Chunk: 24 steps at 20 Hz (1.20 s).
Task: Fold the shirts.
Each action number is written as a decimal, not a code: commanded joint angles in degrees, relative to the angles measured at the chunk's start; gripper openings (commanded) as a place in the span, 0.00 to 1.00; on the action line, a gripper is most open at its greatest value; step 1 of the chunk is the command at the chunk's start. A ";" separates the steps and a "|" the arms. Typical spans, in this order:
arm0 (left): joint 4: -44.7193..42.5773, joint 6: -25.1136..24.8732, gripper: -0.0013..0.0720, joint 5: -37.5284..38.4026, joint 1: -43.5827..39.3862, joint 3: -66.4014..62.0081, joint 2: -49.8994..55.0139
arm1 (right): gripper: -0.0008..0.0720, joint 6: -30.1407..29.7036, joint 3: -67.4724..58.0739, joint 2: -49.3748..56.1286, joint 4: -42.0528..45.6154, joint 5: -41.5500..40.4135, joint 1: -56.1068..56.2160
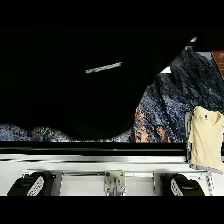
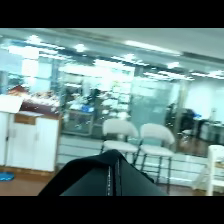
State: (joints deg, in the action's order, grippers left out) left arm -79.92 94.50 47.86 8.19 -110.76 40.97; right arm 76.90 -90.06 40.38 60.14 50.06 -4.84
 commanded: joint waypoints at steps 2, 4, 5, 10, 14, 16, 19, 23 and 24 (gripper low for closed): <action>-6.88 2.89 0.07 0.76 0.00 -0.37 9.16 | 0.09 9.25 -0.20 10.21 5.49 32.20 -0.02; -3.82 2.86 0.07 -0.24 0.00 -0.37 16.26 | 0.09 9.73 1.53 17.70 4.26 42.80 1.79; -0.70 2.84 0.07 -1.84 -0.24 -0.37 19.85 | 0.09 9.73 2.99 21.11 4.33 45.27 3.80; 9.03 2.14 0.07 -7.82 -7.43 -0.37 39.41 | 0.09 8.48 6.36 39.43 4.26 40.61 16.39; 9.03 -0.13 0.07 -5.84 -15.80 -0.37 54.18 | 0.09 7.30 6.34 50.01 4.33 33.83 17.79; 9.03 -0.13 0.07 -1.29 -18.51 -0.37 60.13 | 0.09 6.82 6.34 52.57 4.33 32.13 16.26; 9.03 0.04 0.07 9.64 -20.37 -0.37 66.62 | 0.09 6.86 6.34 53.18 4.02 28.37 13.68; 9.07 4.17 1.00 24.57 -18.08 -0.87 68.70 | 0.09 6.84 6.32 53.09 -0.20 28.55 11.30; 9.05 4.20 0.99 30.38 -16.50 -1.55 68.17 | 0.10 6.84 6.32 52.94 -0.26 29.42 10.95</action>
State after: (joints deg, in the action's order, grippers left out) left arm -70.83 96.90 63.81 -10.09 -111.48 107.70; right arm 83.81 -83.77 93.01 62.02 79.40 7.46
